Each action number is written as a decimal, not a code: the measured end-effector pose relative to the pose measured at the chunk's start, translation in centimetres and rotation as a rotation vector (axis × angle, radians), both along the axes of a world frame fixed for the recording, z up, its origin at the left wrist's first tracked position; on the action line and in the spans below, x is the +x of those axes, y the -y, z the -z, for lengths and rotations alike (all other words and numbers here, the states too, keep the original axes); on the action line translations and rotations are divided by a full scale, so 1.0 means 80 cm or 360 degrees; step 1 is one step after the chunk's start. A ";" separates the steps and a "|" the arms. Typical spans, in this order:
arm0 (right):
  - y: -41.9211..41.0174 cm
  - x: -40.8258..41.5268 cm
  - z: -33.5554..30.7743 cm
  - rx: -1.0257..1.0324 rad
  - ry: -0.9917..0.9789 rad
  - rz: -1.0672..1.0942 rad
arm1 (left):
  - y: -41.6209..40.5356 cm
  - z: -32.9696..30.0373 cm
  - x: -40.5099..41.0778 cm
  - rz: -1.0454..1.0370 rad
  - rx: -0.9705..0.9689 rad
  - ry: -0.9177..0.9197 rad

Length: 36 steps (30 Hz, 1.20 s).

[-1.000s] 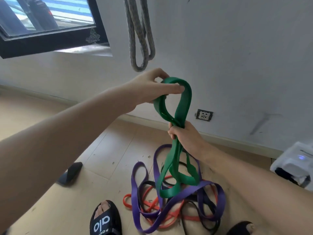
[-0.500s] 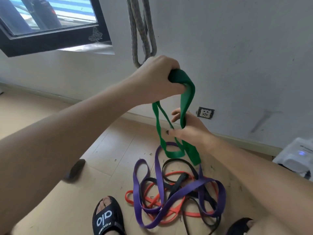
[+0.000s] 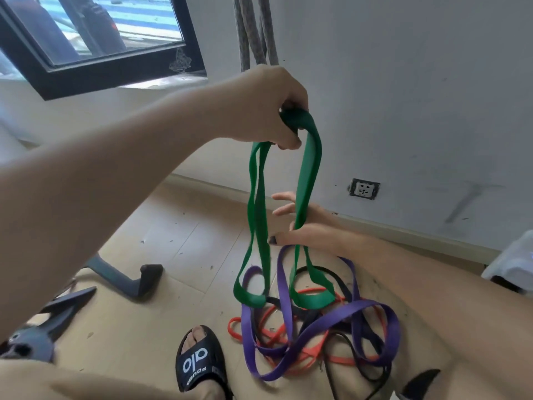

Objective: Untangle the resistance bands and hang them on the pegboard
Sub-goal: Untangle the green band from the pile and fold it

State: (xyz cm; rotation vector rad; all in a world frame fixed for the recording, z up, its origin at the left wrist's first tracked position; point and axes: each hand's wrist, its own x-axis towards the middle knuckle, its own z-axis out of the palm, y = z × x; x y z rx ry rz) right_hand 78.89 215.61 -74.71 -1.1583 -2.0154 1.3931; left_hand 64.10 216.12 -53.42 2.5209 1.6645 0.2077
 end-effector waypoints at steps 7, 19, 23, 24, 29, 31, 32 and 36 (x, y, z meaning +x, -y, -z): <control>0.020 -0.023 0.012 0.0050 -0.0089 -0.0144 | 0.007 -0.004 -0.013 -0.0145 0.0122 0.0231; 0.010 -0.039 0.014 0.0275 -0.0057 0.0296 | 0.011 -0.003 0.007 -0.0266 0.0120 0.0963; 0.002 -0.041 0.015 0.0209 -0.0119 0.0421 | 0.005 -0.002 0.018 -0.0307 0.0219 0.1088; 0.001 -0.042 0.015 0.0209 -0.0122 0.0451 | 0.004 -0.003 0.018 -0.0312 0.0227 0.1082; -0.004 -0.037 0.017 0.0091 -0.0195 0.0589 | -0.003 -0.012 -0.001 -0.0337 0.0233 0.1153; -0.008 -0.029 0.023 0.0046 -0.0124 0.0572 | -0.008 -0.018 -0.013 -0.0376 0.0273 0.1228; -0.010 -0.024 0.027 0.0031 -0.0082 0.0546 | -0.011 -0.021 -0.021 -0.0385 0.0295 0.1281; -0.020 -0.001 0.034 -0.0006 0.0027 0.0467 | -0.027 -0.019 -0.064 -0.0428 0.0287 0.1387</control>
